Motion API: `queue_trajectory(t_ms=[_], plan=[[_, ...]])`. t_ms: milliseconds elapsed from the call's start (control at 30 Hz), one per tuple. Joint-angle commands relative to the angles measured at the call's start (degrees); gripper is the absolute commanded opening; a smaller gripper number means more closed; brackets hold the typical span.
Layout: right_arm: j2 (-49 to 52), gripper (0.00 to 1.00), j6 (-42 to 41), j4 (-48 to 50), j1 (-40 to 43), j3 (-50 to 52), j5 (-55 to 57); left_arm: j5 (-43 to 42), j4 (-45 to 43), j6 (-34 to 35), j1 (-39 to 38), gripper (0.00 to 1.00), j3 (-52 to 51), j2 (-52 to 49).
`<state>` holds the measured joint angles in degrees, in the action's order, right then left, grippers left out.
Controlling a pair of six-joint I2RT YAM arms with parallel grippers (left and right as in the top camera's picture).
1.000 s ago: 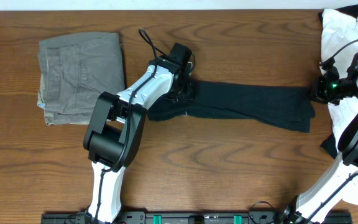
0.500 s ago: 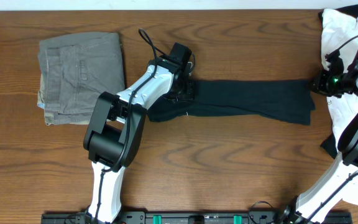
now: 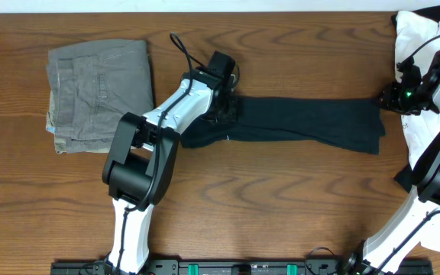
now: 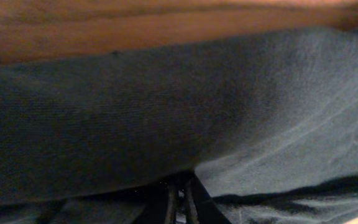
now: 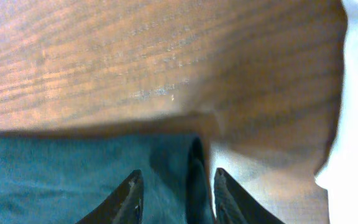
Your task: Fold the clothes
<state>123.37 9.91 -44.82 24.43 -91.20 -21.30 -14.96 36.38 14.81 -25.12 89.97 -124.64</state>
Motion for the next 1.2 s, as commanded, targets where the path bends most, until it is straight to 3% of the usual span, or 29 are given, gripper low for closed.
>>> queue_trajectory(t_ms=[0,100,200,300,600,800,1167], plan=[[-1.4,0.38,0.0,-2.7,-1.3,-2.3,4.1,3.1,0.0,-1.0,0.6,0.13,2.3,5.4],[-2.0,0.40,0.0,-5.8,-2.9,-2.3,7.6,3.1,-1.9,-1.0,0.6,0.17,2.4,10.0],[-2.1,0.43,0.0,-8.6,-4.5,-2.2,8.0,4.1,-4.1,-1.0,0.6,0.31,2.4,14.8],[-2.1,0.44,0.0,-10.1,-6.3,-1.5,9.6,4.2,-5.7,-1.0,0.7,0.35,2.4,18.3],[-2.1,0.45,0.0,-4.9,-11.1,2.9,24.1,11.6,-3.6,-1.0,1.7,0.36,2.1,20.2],[-2.3,0.45,-2.6,-3.9,-11.1,2.7,23.3,15.7,-1.8,-1.1,2.4,0.37,2.0,20.2],[-5.2,0.45,-2.6,-5.7,-7.5,2.9,21.5,15.7,-0.2,-1.0,3.1,0.37,1.3,19.9]])
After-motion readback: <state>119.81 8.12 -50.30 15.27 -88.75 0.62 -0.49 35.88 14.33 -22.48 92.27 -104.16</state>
